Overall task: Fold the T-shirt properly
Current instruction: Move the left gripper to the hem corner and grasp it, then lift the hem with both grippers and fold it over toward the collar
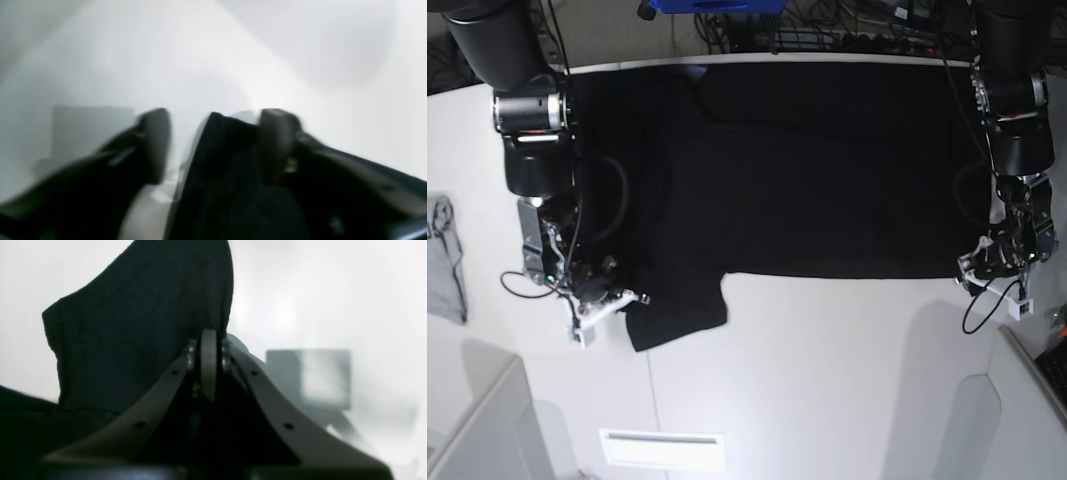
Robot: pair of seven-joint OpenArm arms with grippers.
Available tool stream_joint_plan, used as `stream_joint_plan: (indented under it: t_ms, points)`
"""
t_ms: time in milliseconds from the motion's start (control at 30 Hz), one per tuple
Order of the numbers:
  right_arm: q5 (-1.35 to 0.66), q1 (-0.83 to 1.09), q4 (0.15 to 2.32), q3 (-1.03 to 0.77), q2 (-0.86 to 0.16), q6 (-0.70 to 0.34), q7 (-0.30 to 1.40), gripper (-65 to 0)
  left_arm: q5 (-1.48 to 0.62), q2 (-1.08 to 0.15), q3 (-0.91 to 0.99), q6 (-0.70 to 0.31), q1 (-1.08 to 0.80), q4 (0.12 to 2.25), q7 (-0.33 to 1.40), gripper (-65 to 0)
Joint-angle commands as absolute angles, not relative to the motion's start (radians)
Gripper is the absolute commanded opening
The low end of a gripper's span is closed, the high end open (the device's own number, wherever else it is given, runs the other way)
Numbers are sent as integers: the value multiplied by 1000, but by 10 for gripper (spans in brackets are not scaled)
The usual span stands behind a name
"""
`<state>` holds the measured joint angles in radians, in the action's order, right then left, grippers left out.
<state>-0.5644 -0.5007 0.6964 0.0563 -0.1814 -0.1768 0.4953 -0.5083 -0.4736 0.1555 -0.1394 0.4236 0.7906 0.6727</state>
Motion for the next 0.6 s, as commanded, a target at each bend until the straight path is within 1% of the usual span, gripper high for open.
stream_joint_plan:
  t_ms: [0, 67, 200, 233, 367, 567]
  points:
    - [-541, -507, 696, 56, -188, -168, 538, -650, -516, -487, 159, -143, 443, 792, 673, -331]
    - [-541, -507, 696, 56, -188, -168, 538, -650, -516, -476, 159, -143, 446, 769, 671, -383]
    - [-541, -507, 696, 56, -188, -168, 536, -650, -516, -466, 157, -145, 441, 762, 647, -449]
    - [-541, -507, 696, 56, -188, -168, 536, -650, -516, -464, 157, -145, 435, 762, 634, -476]
    - [-541, -506, 697, 56, -188, -171, 533, -650, -516, -461, 157, -145, 432, 762, 625, -650]
    - [-542, -487, 697, 56, -188, -171, 467, -650, -522, -467, 157, -145, 433, 771, 630, -650]
